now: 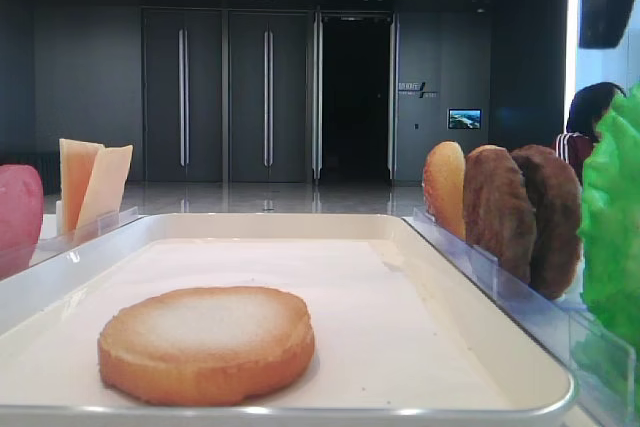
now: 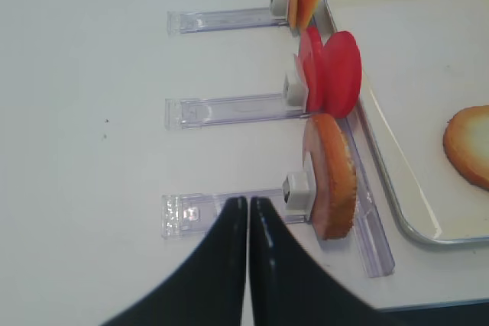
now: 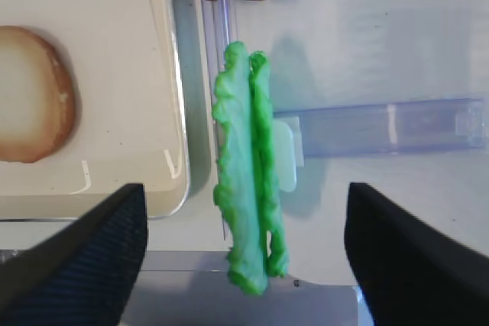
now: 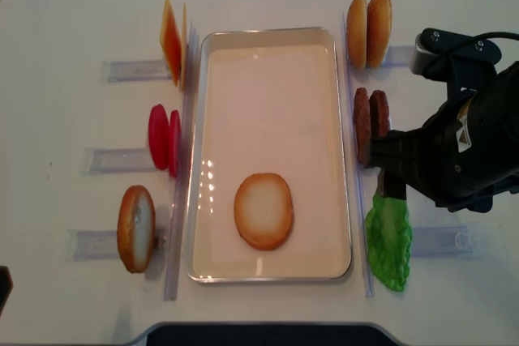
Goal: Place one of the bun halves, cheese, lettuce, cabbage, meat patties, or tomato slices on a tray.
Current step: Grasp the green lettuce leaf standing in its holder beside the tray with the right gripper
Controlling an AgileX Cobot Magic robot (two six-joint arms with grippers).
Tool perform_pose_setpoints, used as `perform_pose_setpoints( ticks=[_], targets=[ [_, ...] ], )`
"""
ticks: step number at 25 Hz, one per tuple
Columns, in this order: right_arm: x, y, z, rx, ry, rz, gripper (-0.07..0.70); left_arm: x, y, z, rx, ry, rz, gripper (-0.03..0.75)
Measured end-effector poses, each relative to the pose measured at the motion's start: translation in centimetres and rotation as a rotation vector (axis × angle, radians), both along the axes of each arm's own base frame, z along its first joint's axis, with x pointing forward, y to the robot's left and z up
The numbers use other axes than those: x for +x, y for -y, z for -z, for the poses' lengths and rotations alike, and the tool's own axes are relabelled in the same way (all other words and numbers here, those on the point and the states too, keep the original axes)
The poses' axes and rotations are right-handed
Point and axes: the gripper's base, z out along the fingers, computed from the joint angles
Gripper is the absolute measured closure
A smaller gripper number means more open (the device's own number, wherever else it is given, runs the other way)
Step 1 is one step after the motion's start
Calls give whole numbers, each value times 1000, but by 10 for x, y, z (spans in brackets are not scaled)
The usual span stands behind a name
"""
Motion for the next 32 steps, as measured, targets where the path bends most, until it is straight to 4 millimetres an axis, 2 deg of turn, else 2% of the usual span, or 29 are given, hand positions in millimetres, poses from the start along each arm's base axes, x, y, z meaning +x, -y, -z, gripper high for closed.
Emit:
perform_pose_setpoints(
  ticks=[6, 15, 18, 22, 32],
  targets=[
    [3, -11, 15, -44, -51, -29, 94, 0, 0, 0, 0, 0, 0, 722],
    [5, -12, 16, -37, -41, -28, 95, 0, 0, 0, 0, 0, 0, 722],
    [5, -12, 16, -38, -39, -29, 129, 0, 0, 0, 0, 0, 0, 722],
    [5, -12, 16, -42, -36, -31, 239, 0, 0, 0, -3, 0, -2, 722],
    [4, -10, 16, -58, -48, -33, 591, 0, 0, 0, -3, 0, -2, 722]
  ],
)
